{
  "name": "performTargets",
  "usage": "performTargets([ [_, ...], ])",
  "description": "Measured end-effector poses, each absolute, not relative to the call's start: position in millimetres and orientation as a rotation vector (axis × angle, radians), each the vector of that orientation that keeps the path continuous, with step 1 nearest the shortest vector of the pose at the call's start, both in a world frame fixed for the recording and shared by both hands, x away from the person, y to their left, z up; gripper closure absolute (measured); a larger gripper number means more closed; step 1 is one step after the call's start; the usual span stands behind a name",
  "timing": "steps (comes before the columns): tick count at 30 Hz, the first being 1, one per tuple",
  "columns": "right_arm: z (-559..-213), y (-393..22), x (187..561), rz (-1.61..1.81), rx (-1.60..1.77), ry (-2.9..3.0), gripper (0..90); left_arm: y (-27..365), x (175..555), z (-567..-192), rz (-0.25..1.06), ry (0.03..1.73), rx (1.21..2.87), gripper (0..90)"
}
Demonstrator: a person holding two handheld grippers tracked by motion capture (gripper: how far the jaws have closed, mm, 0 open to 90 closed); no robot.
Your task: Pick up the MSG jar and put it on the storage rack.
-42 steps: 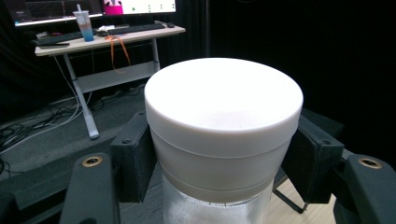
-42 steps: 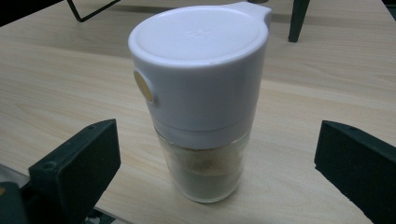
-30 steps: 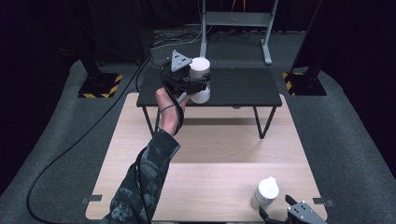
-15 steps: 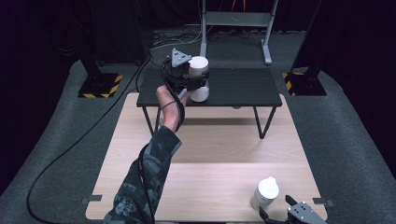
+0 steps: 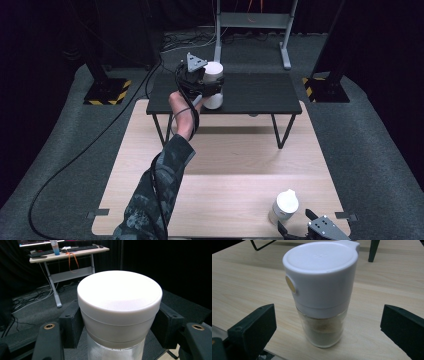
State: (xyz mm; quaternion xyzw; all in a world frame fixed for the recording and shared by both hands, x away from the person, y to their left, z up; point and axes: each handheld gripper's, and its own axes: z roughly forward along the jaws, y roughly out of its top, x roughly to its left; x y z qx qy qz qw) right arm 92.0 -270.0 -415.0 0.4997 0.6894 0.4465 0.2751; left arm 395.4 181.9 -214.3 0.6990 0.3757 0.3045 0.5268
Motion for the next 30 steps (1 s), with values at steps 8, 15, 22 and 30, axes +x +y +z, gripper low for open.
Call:
performTargets([
  [8,-414.6,-269.9,92.2,1.201,1.338,1.857,0.0,182.0,396.6,-215.9,0.726,0.902,1.675,34.1],
  [15,-414.8,-270.0,91.9,1.199,1.338,1.856,0.0,181.6,397.9,-217.5,0.727,0.912,1.68,34.0],
  [22,-414.9,-270.4,91.9,1.199,1.337,1.858,0.0,181.2,399.5,-218.9,0.721,0.913,1.691,34.0],
  [30,-415.4,-271.3,91.2,1.196,1.339,1.856,0.0,181.2,399.4,-223.8,0.722,0.913,1.679,34.0],
])
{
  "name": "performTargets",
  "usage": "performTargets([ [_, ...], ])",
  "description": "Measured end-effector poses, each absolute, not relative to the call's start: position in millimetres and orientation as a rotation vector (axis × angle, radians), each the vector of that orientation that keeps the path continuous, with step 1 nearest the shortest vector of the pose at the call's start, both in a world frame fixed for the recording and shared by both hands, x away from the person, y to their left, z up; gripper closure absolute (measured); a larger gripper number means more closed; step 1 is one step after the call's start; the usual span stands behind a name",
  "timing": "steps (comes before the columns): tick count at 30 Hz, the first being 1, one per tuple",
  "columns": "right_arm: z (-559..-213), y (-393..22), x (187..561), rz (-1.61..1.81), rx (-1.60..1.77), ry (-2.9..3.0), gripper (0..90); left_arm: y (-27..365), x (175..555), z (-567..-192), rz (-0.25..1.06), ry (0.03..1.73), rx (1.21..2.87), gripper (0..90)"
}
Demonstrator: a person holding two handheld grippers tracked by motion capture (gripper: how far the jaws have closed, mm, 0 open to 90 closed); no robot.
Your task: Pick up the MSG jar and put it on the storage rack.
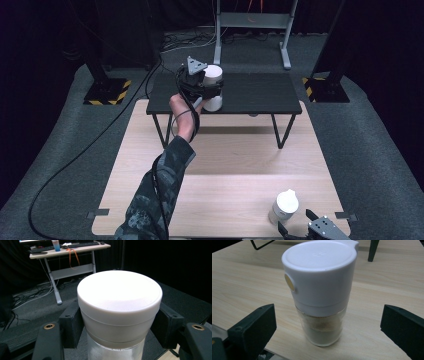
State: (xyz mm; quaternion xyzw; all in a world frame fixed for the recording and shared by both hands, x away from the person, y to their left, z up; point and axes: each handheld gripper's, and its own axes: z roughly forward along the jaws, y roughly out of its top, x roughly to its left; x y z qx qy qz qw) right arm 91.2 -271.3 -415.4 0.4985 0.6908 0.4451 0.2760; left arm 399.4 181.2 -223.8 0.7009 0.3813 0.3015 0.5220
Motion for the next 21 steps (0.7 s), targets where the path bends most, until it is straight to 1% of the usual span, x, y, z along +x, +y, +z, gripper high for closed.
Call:
performTargets([
  [21,-416.4,-271.2,89.9,1.199,1.341,1.848,0.0,182.0,398.8,-229.3,0.728,0.912,1.658,33.9],
])
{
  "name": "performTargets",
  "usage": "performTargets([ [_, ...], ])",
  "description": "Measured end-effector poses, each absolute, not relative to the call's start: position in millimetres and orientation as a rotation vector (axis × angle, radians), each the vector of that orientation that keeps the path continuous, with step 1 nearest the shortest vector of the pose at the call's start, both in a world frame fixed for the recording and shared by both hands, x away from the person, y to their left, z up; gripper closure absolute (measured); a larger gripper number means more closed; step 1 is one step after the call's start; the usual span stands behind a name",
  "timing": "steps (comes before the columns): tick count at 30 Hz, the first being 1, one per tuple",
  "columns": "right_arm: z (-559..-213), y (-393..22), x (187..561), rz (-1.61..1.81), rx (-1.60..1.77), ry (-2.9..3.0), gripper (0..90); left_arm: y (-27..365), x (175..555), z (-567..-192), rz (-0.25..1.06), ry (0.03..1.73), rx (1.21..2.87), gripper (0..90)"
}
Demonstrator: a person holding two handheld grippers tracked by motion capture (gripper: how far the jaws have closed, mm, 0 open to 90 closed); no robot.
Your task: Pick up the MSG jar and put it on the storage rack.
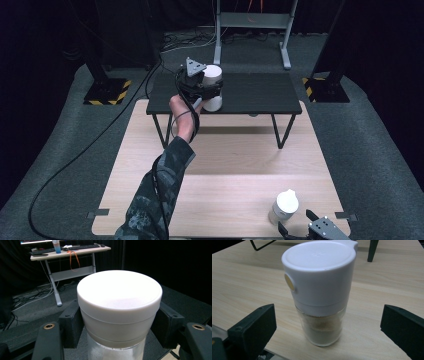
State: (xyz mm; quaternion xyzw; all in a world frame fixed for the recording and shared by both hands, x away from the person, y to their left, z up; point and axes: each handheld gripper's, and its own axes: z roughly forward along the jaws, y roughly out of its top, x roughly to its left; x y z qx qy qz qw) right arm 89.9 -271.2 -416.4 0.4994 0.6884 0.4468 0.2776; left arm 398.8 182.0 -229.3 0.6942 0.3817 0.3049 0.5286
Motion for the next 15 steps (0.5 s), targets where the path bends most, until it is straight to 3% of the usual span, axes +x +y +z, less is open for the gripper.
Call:
performTargets([
  [12,-415.6,-270.0,91.1,1.198,1.338,1.85,0.0,180.2,394.2,-218.4,0.73,0.937,1.703,32.9],
  [15,-415.0,-269.3,91.8,1.199,1.338,1.851,0.0,177.0,393.9,-209.8,0.731,0.968,1.756,24.5],
])
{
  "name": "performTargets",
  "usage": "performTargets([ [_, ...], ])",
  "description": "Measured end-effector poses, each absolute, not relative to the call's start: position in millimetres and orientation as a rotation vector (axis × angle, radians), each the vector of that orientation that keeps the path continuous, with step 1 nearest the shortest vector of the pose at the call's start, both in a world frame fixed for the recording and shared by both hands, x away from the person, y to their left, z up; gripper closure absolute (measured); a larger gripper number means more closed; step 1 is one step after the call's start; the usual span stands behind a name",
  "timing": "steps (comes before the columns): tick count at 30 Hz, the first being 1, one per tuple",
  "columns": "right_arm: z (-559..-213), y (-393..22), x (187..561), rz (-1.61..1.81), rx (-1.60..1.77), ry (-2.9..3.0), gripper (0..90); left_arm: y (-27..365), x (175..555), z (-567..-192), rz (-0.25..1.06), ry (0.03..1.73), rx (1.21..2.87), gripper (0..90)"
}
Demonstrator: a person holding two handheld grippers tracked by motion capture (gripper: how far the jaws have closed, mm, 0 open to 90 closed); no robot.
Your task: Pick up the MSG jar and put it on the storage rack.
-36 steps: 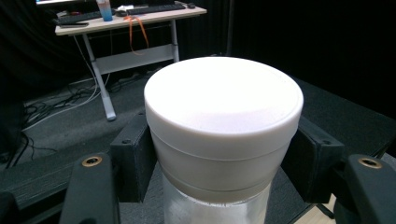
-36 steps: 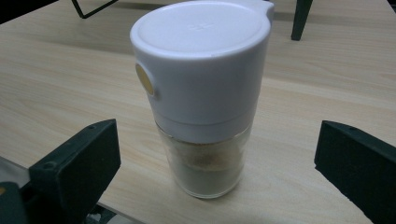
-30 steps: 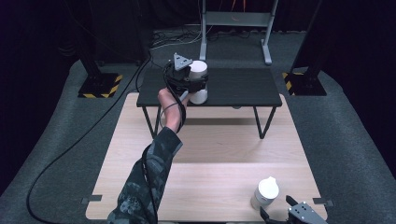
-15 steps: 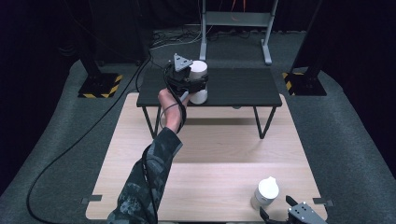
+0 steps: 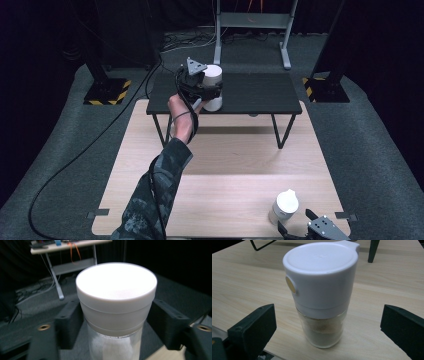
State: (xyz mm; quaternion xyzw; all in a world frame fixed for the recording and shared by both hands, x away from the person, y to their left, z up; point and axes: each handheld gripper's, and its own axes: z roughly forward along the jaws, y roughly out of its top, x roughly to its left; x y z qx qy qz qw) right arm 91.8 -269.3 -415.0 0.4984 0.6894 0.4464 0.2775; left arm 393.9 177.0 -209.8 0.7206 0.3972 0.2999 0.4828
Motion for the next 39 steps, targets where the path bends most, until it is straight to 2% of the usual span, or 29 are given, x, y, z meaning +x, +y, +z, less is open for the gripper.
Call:
performTargets([
  [5,-413.7,-267.7,92.1,1.196,1.334,1.85,0.0,178.1,391.8,-200.1,0.701,1.014,1.801,1.7],
  [14,-412.1,-264.8,93.0,1.186,1.328,1.852,0.0,189.8,384.3,-192.4,0.619,0.993,1.971,0.1],
  [19,-412.1,-263.9,93.7,1.186,1.331,1.853,0.0,194.2,372.0,-205.8,0.579,0.963,2.076,0.1],
  [28,-410.9,-262.2,92.9,1.178,1.328,1.85,0.0,205.9,359.5,-256.8,0.453,0.973,2.229,0.4],
  [36,-413.0,-262.9,90.4,1.195,1.318,1.834,0.0,220.4,327.3,-357.1,0.371,1.132,2.201,0.1],
  [39,-413.2,-263.5,90.1,1.199,1.317,1.833,0.0,224.2,319.4,-381.6,0.345,1.188,2.195,0.1],
])
